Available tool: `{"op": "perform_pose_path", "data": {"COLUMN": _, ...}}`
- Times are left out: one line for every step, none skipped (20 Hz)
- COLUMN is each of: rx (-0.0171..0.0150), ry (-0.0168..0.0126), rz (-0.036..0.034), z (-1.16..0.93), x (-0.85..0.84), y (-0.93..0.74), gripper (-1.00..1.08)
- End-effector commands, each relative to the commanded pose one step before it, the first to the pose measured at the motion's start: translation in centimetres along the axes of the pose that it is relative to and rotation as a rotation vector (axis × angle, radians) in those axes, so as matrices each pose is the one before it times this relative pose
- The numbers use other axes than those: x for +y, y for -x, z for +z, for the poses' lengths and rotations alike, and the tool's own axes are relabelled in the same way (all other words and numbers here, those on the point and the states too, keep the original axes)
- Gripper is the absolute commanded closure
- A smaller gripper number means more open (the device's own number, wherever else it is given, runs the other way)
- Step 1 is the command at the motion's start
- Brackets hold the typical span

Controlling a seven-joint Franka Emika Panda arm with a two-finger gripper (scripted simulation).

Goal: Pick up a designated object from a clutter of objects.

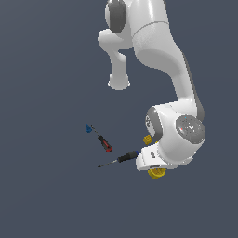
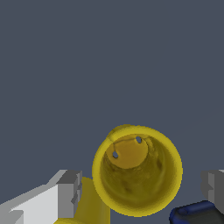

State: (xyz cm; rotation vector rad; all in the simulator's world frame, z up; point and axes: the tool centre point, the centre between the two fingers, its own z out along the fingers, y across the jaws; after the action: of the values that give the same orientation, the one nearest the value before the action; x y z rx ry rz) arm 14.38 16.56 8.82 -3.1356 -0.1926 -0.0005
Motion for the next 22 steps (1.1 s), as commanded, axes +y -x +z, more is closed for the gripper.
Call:
{"op": "perform_pose_path", "data": {"rx": -0.00112, "ry": 0.00015, "rz": 0.00003, "z": 1.185, "x": -0.001, "y": 0.067, "gripper": -0.92}}
{"op": "perform_pose_path", "data": {"rx": 0.0, "ry": 0.0, "rz": 0.0, "z": 0.642, "x": -0.005, "y": 0.014, "gripper": -0.92}}
{"op": "perform_pose_path", "data": {"rx": 0.0, "ry": 0.0, "rz": 0.0, "z": 0.634, "x": -0.005, "y": 0.015, "gripper": -0.92}}
{"op": "perform_pose_path", "data": {"rx": 0.0, "ry": 0.0, "rz": 0.0, "z": 0.542, "x": -0.004, "y": 0.012, "gripper": -0.92}}
{"op": "perform_pose_path", "data": {"rx": 0.00069, "ry": -0.00005, "rz": 0.00001, "z": 0.401, "x": -0.003, "y": 0.01, "gripper": -0.92}}
{"op": "perform_pose_path", "data": {"rx": 0.0, "ry": 0.0, "rz": 0.0, "z": 0.358, "x": -0.004, "y": -0.001, "gripper": -0.92}}
{"op": "perform_pose_path", "data": {"rx": 0.0, "ry": 0.0, "rz": 0.0, "z": 0.267, "x": -0.004, "y": -0.01, "gripper": -0.92}}
{"op": "perform_pose_path", "data": {"rx": 0.0, "ry": 0.0, "rz": 0.0, "z": 0.175, "x": -0.005, "y": -0.02, "gripper": -0.92}}
{"op": "perform_pose_path", "data": {"rx": 0.0, "ry": 0.0, "rz": 0.0, "z": 0.083, "x": -0.005, "y": -0.031, "gripper": -0.92}}
{"op": "perform_pose_path", "data": {"rx": 0.0, "ry": 0.0, "rz": 0.0, "z": -0.009, "x": -0.006, "y": -0.043, "gripper": -0.92}}
{"op": "perform_pose_path", "data": {"rx": 0.0, "ry": 0.0, "rz": 0.0, "z": -0.068, "x": -0.005, "y": -0.04, "gripper": -0.92}}
{"op": "perform_pose_path", "data": {"rx": 0.0, "ry": 0.0, "rz": 0.0, "z": -0.03, "x": -0.001, "y": -0.013, "gripper": -0.92}}
{"op": "perform_pose_path", "data": {"rx": 0.0, "ry": 0.0, "rz": 0.0, "z": 0.0, "x": 0.0, "y": 0.0, "gripper": 1.08}}
{"op": "perform_pose_path", "data": {"rx": 0.0, "ry": 0.0, "rz": 0.0, "z": 0.0, "x": 0.0, "y": 0.0, "gripper": 1.08}}
{"op": "perform_pose_path", "data": {"rx": 0.0, "ry": 0.0, "rz": 0.0, "z": 0.0, "x": 0.0, "y": 0.0, "gripper": 1.08}}
{"op": "perform_pose_path", "data": {"rx": 0.0, "ry": 0.0, "rz": 0.0, "z": 0.0, "x": 0.0, "y": 0.0, "gripper": 1.08}}
{"op": "perform_pose_path", "data": {"rx": 0.0, "ry": 0.0, "rz": 0.0, "z": 0.0, "x": 0.0, "y": 0.0, "gripper": 1.08}}
{"op": "perform_pose_path", "data": {"rx": 0.0, "ry": 0.0, "rz": 0.0, "z": 0.0, "x": 0.0, "y": 0.0, "gripper": 1.08}}
{"op": "perform_pose_path", "data": {"rx": 0.0, "ry": 0.0, "rz": 0.0, "z": 0.0, "x": 0.0, "y": 0.0, "gripper": 1.08}}
{"op": "perform_pose_path", "data": {"rx": 0.0, "ry": 0.0, "rz": 0.0, "z": 0.0, "x": 0.0, "y": 0.0, "gripper": 1.08}}
{"op": "perform_pose_path", "data": {"rx": 0.0, "ry": 0.0, "rz": 0.0, "z": 0.0, "x": 0.0, "y": 0.0, "gripper": 1.08}}
{"op": "perform_pose_path", "data": {"rx": 0.0, "ry": 0.0, "rz": 0.0, "z": 0.0, "x": 0.0, "y": 0.0, "gripper": 1.08}}
